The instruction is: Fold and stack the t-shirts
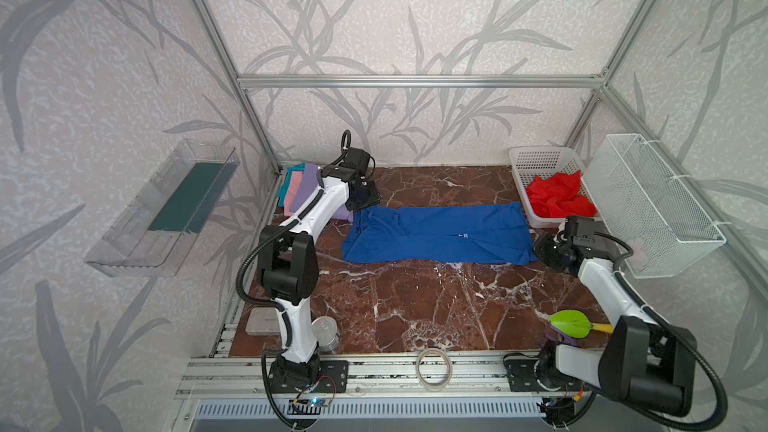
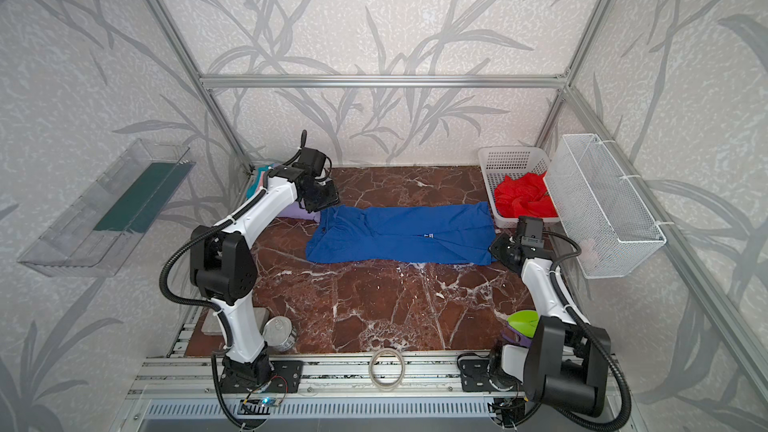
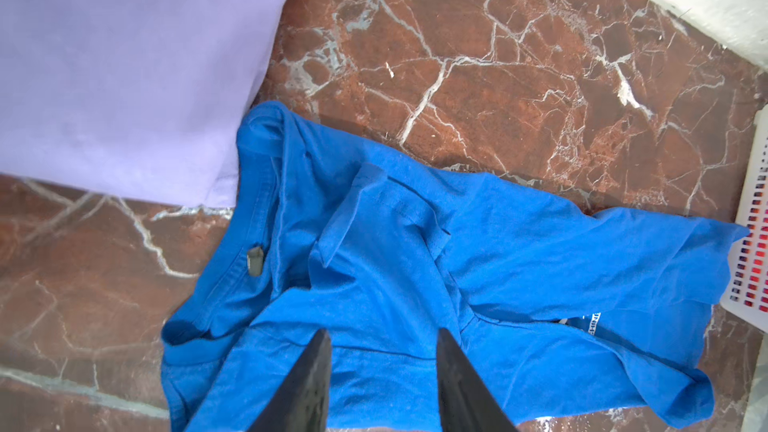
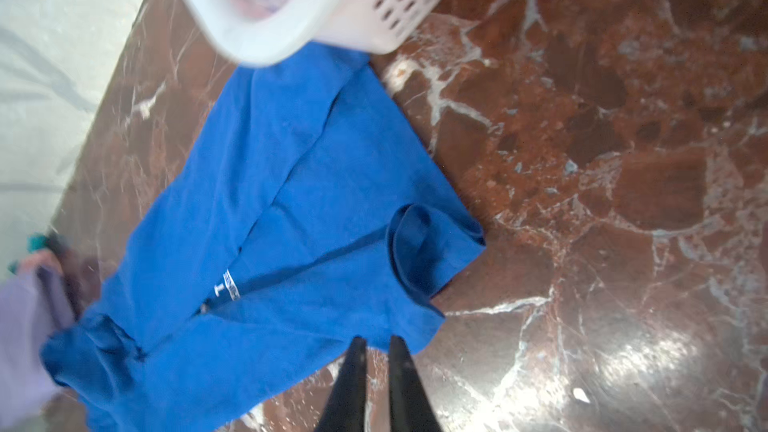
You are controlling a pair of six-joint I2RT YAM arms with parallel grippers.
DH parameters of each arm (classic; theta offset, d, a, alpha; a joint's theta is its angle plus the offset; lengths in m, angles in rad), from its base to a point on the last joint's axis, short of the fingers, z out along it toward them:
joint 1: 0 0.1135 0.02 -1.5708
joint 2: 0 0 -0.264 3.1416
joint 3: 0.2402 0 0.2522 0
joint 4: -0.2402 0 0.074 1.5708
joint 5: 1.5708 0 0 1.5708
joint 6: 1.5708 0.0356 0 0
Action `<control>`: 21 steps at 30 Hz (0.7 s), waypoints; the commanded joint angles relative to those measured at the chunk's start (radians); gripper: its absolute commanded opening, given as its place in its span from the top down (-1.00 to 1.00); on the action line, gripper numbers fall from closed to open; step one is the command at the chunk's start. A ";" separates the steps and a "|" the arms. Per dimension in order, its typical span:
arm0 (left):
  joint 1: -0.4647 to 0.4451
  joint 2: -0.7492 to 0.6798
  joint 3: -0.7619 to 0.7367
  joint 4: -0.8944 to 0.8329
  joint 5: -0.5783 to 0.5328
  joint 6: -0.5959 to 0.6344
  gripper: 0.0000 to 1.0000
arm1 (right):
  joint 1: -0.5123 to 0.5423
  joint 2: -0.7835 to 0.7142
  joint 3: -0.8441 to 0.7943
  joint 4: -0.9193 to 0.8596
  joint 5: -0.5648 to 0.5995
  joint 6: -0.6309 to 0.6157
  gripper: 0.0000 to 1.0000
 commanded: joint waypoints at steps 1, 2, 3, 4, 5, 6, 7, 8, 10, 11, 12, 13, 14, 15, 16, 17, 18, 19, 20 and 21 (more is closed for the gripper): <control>-0.014 -0.098 -0.095 -0.009 -0.013 -0.022 0.26 | 0.134 -0.035 -0.050 -0.077 0.140 -0.098 0.86; -0.022 -0.123 -0.140 -0.003 -0.014 -0.024 0.30 | 0.180 -0.030 -0.059 -0.074 0.176 -0.108 0.86; -0.030 -0.145 -0.178 0.001 -0.020 -0.024 0.34 | 0.217 -0.021 -0.062 -0.072 0.207 -0.114 0.85; -0.037 -0.171 -0.225 0.005 -0.029 -0.024 0.42 | 0.253 -0.001 -0.058 -0.070 0.233 -0.117 0.85; -0.045 -0.193 -0.271 0.010 -0.037 -0.024 0.51 | 0.281 0.022 -0.050 -0.071 0.250 -0.119 0.86; -0.050 -0.212 -0.311 0.015 -0.043 -0.028 0.54 | 0.304 0.047 -0.038 -0.068 0.262 -0.120 0.86; -0.052 -0.231 -0.358 0.022 -0.049 -0.035 0.55 | 0.328 0.076 -0.022 -0.068 0.275 -0.123 0.85; -0.052 -0.243 -0.398 0.030 -0.052 -0.042 0.54 | 0.345 0.105 -0.005 -0.069 0.289 -0.126 0.82; -0.052 -0.259 -0.473 0.049 -0.063 -0.059 0.34 | 0.374 0.172 0.038 -0.073 0.319 -0.136 0.65; -0.052 -0.262 -0.498 0.058 -0.062 -0.063 0.28 | 0.381 0.203 0.056 -0.072 0.323 -0.143 0.56; -0.052 -0.260 -0.521 0.072 -0.063 -0.066 0.24 | 0.388 0.237 0.079 -0.070 0.322 -0.150 0.52; -0.051 -0.258 -0.538 0.086 -0.062 -0.065 0.22 | 0.394 0.270 0.102 -0.069 0.313 -0.158 0.52; -0.051 -0.250 -0.545 0.094 -0.066 -0.061 0.22 | 0.403 0.298 0.119 -0.066 0.308 -0.164 0.54; -0.049 -0.242 -0.547 0.099 -0.074 -0.057 0.22 | 0.413 0.325 0.138 -0.063 0.304 -0.171 0.60; -0.047 -0.231 -0.545 0.100 -0.081 -0.054 0.22 | 0.427 0.354 0.160 -0.063 0.303 -0.175 0.67; -0.045 -0.222 -0.540 0.102 -0.087 -0.053 0.22 | 0.438 0.377 0.180 -0.067 0.304 -0.177 0.71; -0.041 -0.211 -0.535 0.106 -0.092 -0.053 0.22 | 0.452 0.401 0.199 -0.070 0.308 -0.176 0.75; -0.037 -0.201 -0.534 0.116 -0.097 -0.058 0.21 | 0.463 0.422 0.214 -0.068 0.312 -0.172 0.76; -0.034 -0.193 -0.529 0.124 -0.099 -0.060 0.20 | 0.471 0.437 0.224 -0.067 0.311 -0.168 0.77; -0.029 -0.180 -0.523 0.128 -0.105 -0.067 0.19 | 0.475 0.455 0.234 -0.063 0.308 -0.161 0.78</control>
